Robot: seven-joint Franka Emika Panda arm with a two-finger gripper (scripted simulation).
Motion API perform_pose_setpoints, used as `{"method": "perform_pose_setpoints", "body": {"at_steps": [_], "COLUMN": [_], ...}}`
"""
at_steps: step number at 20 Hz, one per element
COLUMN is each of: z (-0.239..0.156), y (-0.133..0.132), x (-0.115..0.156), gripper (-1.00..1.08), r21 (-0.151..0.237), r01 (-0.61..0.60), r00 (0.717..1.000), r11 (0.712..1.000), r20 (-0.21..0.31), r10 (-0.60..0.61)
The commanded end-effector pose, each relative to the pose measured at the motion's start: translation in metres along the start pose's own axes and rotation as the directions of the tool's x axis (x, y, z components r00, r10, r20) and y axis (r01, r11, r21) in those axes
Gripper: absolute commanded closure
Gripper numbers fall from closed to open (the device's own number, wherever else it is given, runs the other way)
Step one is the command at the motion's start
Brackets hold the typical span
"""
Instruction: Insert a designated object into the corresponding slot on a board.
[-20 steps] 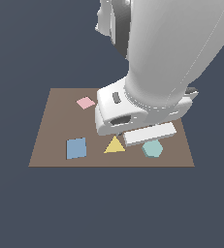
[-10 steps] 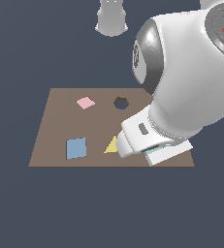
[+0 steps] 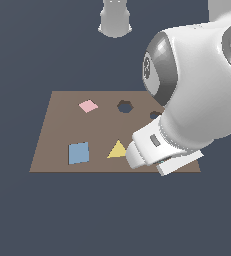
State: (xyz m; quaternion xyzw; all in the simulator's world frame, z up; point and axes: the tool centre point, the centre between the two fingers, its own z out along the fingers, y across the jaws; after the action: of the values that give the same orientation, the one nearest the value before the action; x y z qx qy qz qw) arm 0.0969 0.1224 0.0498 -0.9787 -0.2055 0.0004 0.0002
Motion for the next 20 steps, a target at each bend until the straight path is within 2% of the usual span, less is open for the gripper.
{"method": "perform_pose_setpoints", "body": {"at_steps": [1, 9, 10, 20], "z": [0.001, 0.020, 0.020, 0.019], "y": [0.000, 0.000, 0.000, 0.000], "x": [0.000, 0.001, 0.001, 0.001], "gripper": [-0.92, -0.92, 1.08, 1.08], "r21": [0.000, -0.001, -0.001, -0.001], "r01": [0.000, 0.002, 0.002, 0.003], "r00": [1.000, 1.000, 1.000, 1.000], "r11": [1.000, 1.000, 1.000, 1.000], "r20": [0.000, -0.001, -0.001, -0.001], "r10": [0.000, -0.002, -0.002, -0.003]}}
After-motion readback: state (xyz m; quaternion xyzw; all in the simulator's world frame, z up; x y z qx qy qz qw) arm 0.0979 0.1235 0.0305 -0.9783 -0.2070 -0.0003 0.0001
